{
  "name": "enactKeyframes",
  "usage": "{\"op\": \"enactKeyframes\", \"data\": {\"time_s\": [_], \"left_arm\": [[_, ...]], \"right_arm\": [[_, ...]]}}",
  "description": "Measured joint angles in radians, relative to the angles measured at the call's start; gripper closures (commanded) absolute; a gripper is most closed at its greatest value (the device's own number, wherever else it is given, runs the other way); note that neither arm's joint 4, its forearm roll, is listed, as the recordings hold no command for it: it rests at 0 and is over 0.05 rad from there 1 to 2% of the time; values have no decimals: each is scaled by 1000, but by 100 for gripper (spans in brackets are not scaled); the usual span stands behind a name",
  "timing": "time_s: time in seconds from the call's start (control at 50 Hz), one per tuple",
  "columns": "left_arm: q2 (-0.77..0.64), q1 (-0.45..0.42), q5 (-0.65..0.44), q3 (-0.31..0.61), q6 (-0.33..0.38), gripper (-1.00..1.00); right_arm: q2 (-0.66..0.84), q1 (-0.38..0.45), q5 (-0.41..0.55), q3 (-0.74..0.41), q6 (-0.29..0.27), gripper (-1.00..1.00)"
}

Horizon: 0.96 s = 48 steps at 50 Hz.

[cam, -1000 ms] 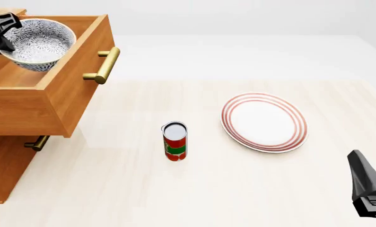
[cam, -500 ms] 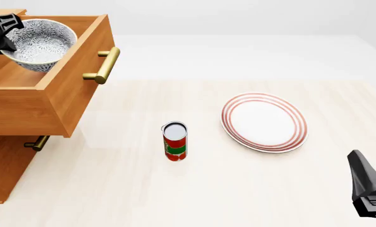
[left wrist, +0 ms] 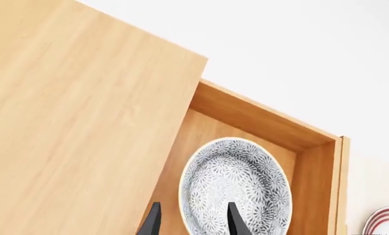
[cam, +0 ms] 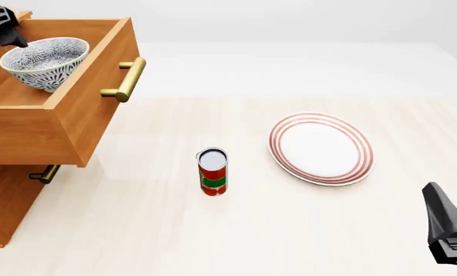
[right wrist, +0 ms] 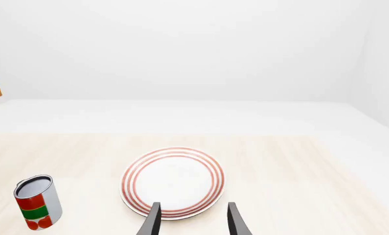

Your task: Put the bowl in the top drawer of the cabinet.

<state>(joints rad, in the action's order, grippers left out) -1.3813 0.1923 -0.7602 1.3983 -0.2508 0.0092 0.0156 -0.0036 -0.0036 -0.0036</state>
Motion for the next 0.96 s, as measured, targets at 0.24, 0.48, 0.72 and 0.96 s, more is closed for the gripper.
{"op": "enactKeyframes", "data": {"time_s": [0.24, 0.48, 0.72, 0.96], "left_arm": [[49, -6, -51, 40, 4, -100], [114, -31, -113, 90, 1, -100], [204, -61, -159, 111, -5, -100], [306, -114, -150, 69, -52, -100]], "right_arm": [[0, 0, 0, 0, 0, -100], [0, 0, 0, 0, 0, -100], [0, 0, 0, 0, 0, -100], [0, 0, 0, 0, 0, -100]]}}
